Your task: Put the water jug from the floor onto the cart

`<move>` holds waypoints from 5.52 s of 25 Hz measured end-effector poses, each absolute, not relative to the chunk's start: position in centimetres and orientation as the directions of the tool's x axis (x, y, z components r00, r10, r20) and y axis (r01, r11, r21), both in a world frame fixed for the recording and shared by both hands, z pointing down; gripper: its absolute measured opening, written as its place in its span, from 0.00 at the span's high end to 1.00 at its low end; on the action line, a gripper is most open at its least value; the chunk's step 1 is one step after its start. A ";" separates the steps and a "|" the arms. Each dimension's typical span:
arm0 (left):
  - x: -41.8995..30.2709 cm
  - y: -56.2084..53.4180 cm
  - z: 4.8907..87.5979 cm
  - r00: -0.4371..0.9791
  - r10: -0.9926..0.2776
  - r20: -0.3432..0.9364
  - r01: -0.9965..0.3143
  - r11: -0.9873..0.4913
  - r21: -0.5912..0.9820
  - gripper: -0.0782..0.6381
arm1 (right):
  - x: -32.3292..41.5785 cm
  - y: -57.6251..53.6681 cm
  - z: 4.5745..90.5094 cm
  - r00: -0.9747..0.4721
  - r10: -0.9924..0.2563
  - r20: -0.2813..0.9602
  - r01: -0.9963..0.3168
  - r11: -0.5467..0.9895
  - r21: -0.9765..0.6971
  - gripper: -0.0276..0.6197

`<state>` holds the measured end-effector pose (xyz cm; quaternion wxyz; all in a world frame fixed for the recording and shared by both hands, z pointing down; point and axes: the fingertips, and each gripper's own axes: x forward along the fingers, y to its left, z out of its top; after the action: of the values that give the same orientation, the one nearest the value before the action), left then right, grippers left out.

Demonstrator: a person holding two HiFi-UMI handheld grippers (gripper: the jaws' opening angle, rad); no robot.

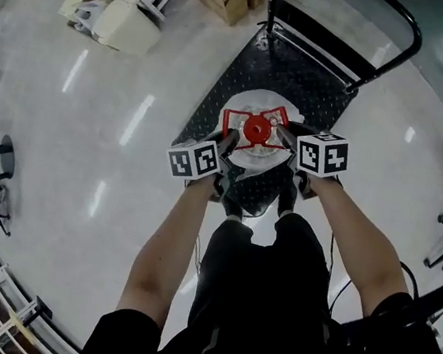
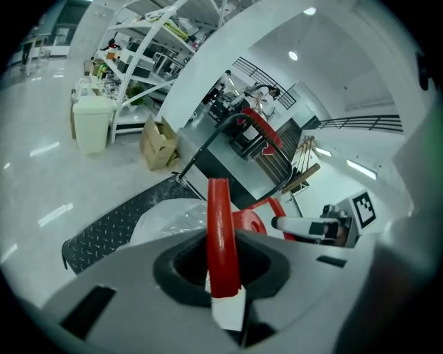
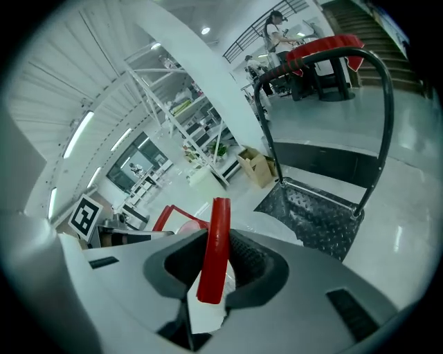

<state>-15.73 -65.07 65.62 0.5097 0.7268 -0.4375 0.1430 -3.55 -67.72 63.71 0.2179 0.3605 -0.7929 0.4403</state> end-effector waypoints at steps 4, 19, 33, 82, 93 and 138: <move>-15.5 -65.0 67.9 0.586 -0.464 0.665 -0.783 -0.114 0.611 0.82 | -3.3 -67.2 66.3 -0.623 -0.386 0.681 -0.782 0.321 -0.533 0.82; -17.8 -65.0 70.9 0.536 -0.473 0.699 -0.829 -0.138 0.542 0.77 | -2.4 -67.3 68.4 -0.602 -0.396 0.693 -0.798 0.306 -0.519 0.81; -22.3 -64.4 49.2 0.481 -0.750 0.453 -0.851 -0.275 0.448 0.72 | 1.5 -68.8 48.0 -0.579 -0.642 0.503 -0.814 0.422 -0.399 0.78; -5.1 -19.3 28.6 0.934 -0.332 0.136 -0.351 -0.922 0.165 0.89 | 12.8 -14.5 28.6 -0.204 -0.951 0.233 -0.972 0.169 -0.163 0.95; 2.2 2.5 29.0 0.910 -0.363 0.201 -0.394 -0.907 0.146 0.89 | 18.3 9.0 32.0 -0.246 -0.942 0.229 -0.965 0.217 -0.146 0.95; -45.5 54.5 29.3 0.965 -0.205 0.165 -0.228 -0.965 0.131 0.89 | -31.3 62.1 32.2 -0.125 -0.950 0.287 -0.989 0.097 -0.109 0.95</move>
<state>-45.55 54.50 29.33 0.0747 0.9883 -0.1095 0.0752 -31.27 62.08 32.16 0.0717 0.6576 -0.7372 0.1378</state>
